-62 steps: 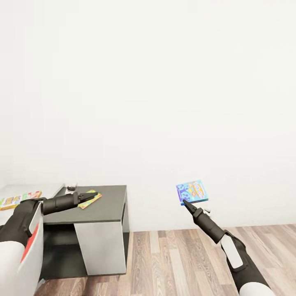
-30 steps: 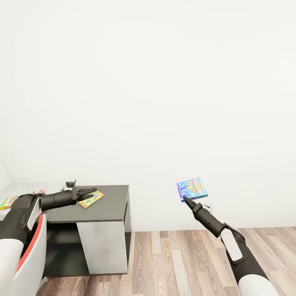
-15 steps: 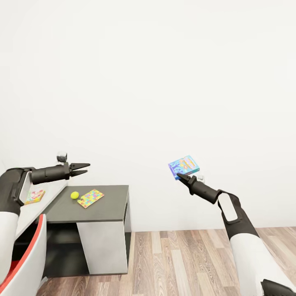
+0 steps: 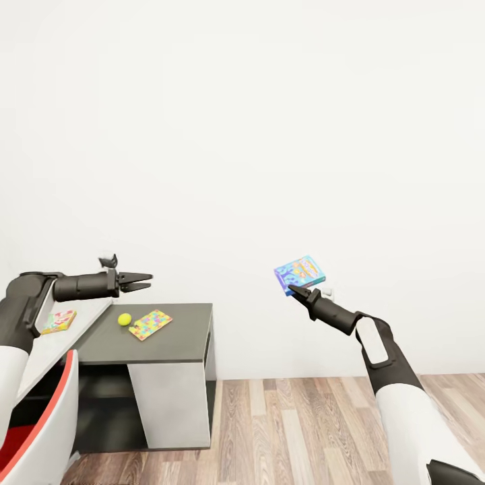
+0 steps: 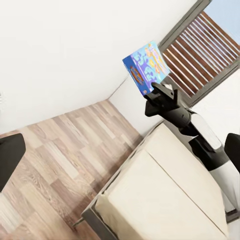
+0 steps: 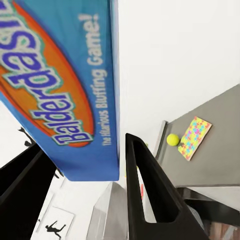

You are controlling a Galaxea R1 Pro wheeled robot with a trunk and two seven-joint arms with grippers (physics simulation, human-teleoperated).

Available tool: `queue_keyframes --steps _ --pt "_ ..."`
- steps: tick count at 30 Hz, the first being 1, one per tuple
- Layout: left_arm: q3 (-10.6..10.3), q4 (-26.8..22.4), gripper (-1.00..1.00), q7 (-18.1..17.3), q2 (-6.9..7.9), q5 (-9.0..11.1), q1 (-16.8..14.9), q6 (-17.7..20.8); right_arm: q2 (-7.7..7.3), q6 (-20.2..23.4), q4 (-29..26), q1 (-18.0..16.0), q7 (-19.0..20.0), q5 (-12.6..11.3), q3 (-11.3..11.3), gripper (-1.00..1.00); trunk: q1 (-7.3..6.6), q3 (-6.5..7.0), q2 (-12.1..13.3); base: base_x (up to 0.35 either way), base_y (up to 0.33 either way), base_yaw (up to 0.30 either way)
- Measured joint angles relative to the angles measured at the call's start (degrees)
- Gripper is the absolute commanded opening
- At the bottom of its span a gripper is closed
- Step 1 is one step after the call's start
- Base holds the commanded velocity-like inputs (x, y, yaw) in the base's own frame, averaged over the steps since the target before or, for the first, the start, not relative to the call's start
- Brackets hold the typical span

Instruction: Put all the toys in the child's room - the three board games (two on the bed and one on the table), the two jigsaw puzzles on the table, and the tennis ball on the table - inside the toy box on the table in the child's room.

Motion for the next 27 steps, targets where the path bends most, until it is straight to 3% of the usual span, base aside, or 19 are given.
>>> queue_keyframes --steps 27 --pt "0.2 0.0 1.0 -0.4 0.05 0.2 0.0 0.0 -0.01 -0.5 0.2 0.1 0.0 0.4 0.1 -1.0 0.0 1.04 0.0 -0.007 0.0 0.264"
